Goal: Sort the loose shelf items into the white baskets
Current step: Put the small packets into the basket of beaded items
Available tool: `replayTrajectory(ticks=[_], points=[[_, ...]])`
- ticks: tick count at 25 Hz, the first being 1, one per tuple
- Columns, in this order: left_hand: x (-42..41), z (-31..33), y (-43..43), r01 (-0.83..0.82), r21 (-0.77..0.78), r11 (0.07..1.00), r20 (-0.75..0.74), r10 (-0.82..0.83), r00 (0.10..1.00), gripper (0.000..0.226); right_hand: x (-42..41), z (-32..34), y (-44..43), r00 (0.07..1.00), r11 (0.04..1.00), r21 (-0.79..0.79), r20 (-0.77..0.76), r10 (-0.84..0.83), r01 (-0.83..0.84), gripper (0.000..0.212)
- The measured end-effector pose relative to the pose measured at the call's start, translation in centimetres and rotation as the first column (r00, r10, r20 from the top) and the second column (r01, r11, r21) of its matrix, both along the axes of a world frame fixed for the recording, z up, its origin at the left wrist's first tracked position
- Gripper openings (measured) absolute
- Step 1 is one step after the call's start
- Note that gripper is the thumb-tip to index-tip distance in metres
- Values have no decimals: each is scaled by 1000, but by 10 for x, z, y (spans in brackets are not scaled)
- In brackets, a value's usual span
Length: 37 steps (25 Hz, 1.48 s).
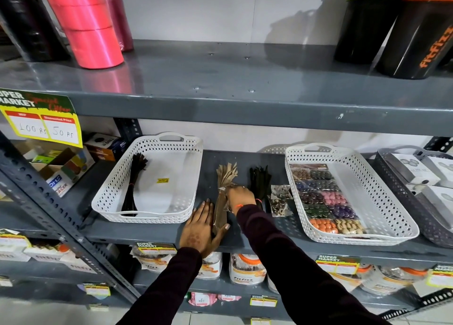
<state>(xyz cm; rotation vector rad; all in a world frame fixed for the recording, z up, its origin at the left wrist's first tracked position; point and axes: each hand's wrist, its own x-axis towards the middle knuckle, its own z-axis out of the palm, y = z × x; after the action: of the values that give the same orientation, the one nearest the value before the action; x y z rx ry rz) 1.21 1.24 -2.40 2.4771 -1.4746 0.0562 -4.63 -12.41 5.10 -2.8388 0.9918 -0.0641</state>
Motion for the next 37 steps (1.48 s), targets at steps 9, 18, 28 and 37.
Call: replayTrajectory(ticks=[9, 18, 28, 37], points=[[1, -3, 0, 0, 32, 999, 11, 0, 1000, 96, -96, -21, -45, 976, 971, -138, 124, -176, 193, 41], [2, -7, -1, 13, 76, 997, 44, -16, 999, 97, -52, -12, 5, 985, 986, 11, -40, 166, -165, 52], [2, -5, 1, -4, 40, 999, 16, 3, 1000, 96, -116, -17, -14, 964, 961, -194, 219, -153, 197, 67], [3, -6, 1, 15, 46, 999, 26, -16, 1000, 95, -75, -16, 5, 971, 981, 66, 142, -190, 182, 52]])
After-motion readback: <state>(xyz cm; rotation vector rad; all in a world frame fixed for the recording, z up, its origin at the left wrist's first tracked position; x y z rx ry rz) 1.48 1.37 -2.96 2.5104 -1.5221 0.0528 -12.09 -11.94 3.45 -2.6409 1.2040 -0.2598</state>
